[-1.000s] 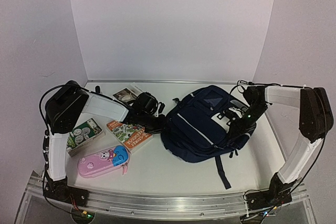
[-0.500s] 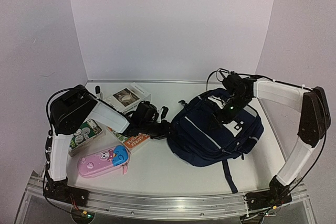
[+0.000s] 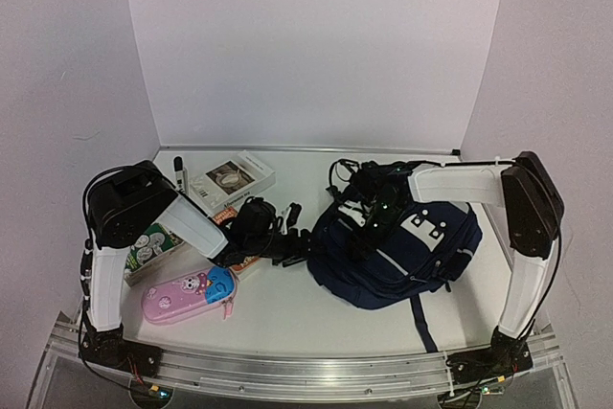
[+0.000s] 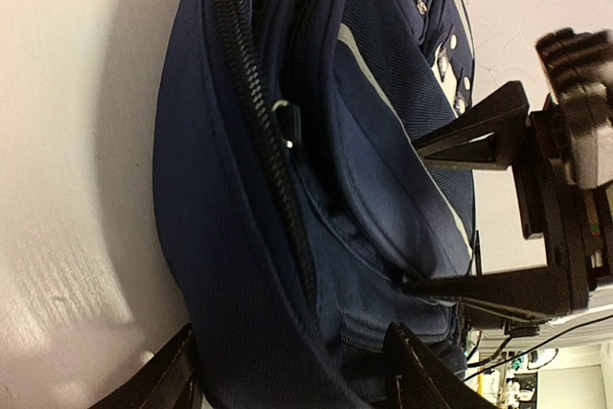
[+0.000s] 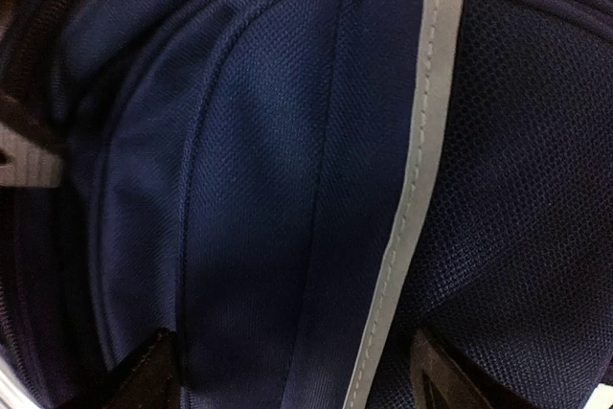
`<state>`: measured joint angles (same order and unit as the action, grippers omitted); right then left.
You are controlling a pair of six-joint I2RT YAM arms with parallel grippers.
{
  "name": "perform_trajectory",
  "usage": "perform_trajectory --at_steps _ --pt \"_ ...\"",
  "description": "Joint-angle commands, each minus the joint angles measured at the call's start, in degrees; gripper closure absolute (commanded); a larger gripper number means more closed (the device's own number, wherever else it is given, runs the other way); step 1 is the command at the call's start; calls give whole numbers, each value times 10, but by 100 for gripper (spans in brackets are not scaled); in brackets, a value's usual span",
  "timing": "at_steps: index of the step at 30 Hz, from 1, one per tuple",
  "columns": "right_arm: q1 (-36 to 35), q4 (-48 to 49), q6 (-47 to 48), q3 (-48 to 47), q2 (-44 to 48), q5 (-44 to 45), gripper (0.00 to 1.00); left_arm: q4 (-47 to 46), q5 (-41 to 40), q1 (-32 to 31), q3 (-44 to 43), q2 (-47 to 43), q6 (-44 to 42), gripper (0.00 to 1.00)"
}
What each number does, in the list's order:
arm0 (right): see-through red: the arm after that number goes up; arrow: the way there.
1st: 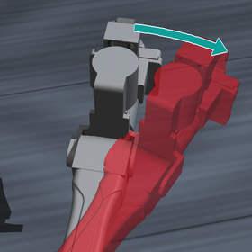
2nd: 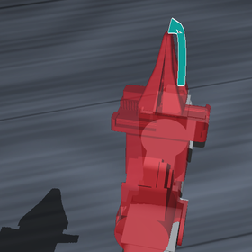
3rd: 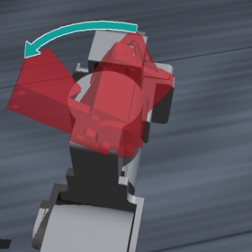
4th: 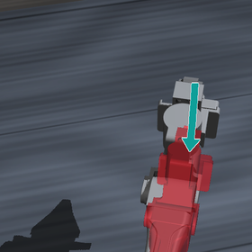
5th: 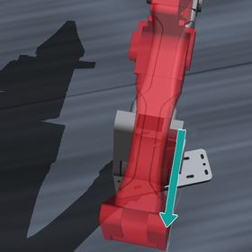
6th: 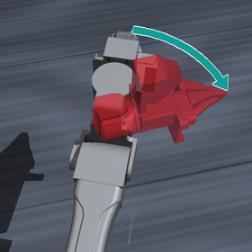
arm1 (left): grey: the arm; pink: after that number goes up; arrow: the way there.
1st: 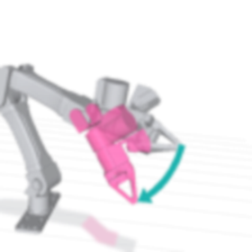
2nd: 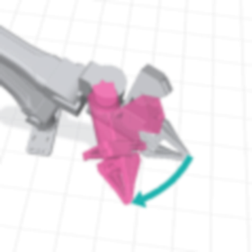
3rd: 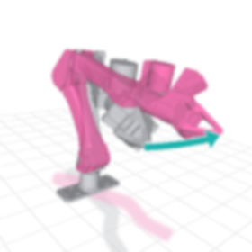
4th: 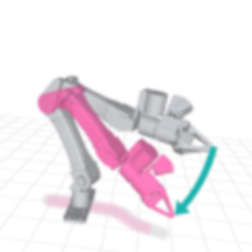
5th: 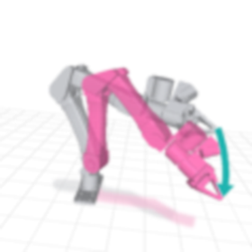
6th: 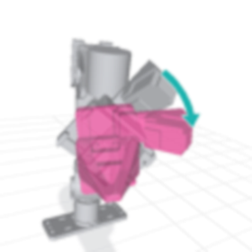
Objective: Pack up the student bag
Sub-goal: Adjust the student bag at the center of the board.
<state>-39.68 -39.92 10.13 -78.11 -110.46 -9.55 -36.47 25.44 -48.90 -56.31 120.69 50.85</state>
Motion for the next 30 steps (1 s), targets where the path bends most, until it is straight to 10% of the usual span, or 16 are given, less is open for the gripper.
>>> perform_trajectory --at_steps 1,5,7,30 --pt "-1 25 -17 -2 -9 114 39 0 1 -5 37 -15 25 36" --pt "0 23 -12 -8 23 137 90 -38 -6 -5 69 -22 35 36" --pt "0 20 -7 -17 48 130 100 -50 -6 -5 78 -23 39 35" --pt "47 -10 -22 -124 159 6 100 -151 33 -13 112 -51 27 31"
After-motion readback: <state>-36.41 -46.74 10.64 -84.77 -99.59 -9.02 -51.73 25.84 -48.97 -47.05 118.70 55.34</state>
